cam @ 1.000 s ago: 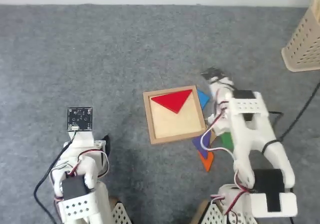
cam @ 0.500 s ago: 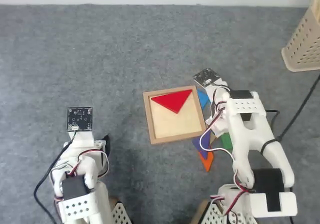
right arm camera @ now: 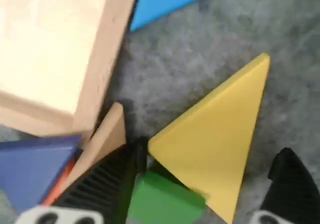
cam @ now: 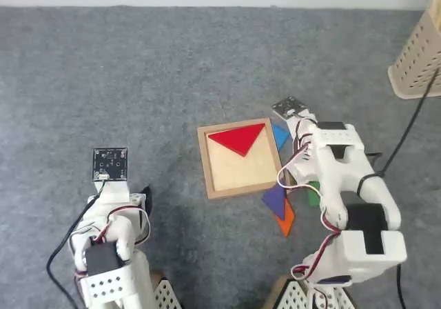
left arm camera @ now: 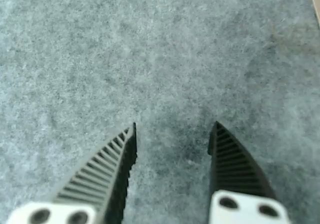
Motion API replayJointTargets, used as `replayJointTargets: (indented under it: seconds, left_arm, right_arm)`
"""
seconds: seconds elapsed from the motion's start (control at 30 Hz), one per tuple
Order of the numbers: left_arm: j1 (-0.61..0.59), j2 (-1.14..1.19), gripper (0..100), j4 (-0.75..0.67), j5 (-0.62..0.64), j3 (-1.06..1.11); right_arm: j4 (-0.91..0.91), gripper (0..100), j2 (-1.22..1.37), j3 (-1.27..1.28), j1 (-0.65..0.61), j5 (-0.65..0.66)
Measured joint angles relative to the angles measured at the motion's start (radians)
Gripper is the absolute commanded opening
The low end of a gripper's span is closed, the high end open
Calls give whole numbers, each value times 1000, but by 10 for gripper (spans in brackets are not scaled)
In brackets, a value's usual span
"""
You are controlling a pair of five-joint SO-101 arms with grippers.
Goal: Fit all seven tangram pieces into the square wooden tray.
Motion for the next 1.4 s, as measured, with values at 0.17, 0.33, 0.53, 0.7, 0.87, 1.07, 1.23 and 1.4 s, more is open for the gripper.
replayJointTargets:
  seconds: [0.17,0.33,0.53,0.7,0.87,1.07,1.23,1.4]
  left_arm:
    - [0,0,225,0,0,0]
    - [0,0,225,0,0,0]
    - [0,0,225,0,0,0]
    - [0,0,225,0,0,0]
    - [0,0,225,0,0,0]
    - [0,0,225,0,0,0]
    - [0,0,225,0,0,0]
    - [0,0,225,0,0,0]
  right_arm:
    - [5,198,5,-8,0,-57]
    - [3,137,5,-21,14,-66]
    - [3,133,12,-72,12,-97]
    - [74,133,25,-176,11,-135]
    - [213,133,25,-353,-9,-163]
    - [278,138,29,-443,-84,-199]
    - [249,180,61,-448,-101,-315]
    - [180,274,158,-459,-103,-476]
